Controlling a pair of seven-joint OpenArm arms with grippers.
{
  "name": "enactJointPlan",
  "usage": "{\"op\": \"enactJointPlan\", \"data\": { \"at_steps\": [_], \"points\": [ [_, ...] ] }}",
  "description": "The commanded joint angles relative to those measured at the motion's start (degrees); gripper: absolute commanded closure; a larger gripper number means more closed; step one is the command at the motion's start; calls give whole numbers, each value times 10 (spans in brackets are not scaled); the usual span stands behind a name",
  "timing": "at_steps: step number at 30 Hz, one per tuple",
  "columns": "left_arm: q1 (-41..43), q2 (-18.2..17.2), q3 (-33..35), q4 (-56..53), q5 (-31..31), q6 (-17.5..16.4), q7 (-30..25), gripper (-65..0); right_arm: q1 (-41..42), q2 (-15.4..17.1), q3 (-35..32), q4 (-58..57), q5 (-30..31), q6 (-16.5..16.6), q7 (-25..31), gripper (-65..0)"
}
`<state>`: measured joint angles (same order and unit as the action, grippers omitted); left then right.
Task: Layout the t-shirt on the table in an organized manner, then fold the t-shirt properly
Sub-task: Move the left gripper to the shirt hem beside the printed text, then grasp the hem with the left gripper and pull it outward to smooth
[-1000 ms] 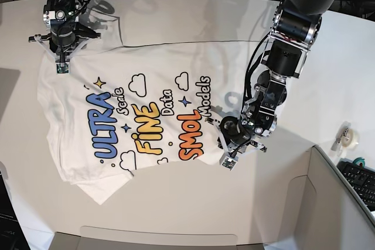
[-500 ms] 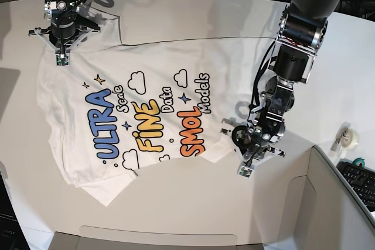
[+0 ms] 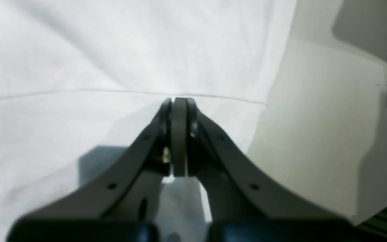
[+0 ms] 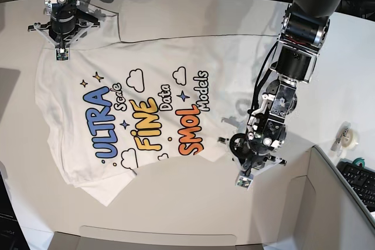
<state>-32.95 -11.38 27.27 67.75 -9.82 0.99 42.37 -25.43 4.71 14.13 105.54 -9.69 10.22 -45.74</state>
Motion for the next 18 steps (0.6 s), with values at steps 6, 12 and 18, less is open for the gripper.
{"op": "enactJointPlan", "data": {
  "at_steps": [6,12,18],
  "points": [
    [10,28,2,18,-1,-53,7,-74,-23,-8,-2,-22,17,26,-117,0],
    [10,46,2,-84,0,-60,-56,-74,-24,-5,-2,-22,17,26,-115,0],
    [10,45,1,-99,0,-60,-65,-73,-26,-5,-4,-22,17,26,-115,0]
  ]
}}
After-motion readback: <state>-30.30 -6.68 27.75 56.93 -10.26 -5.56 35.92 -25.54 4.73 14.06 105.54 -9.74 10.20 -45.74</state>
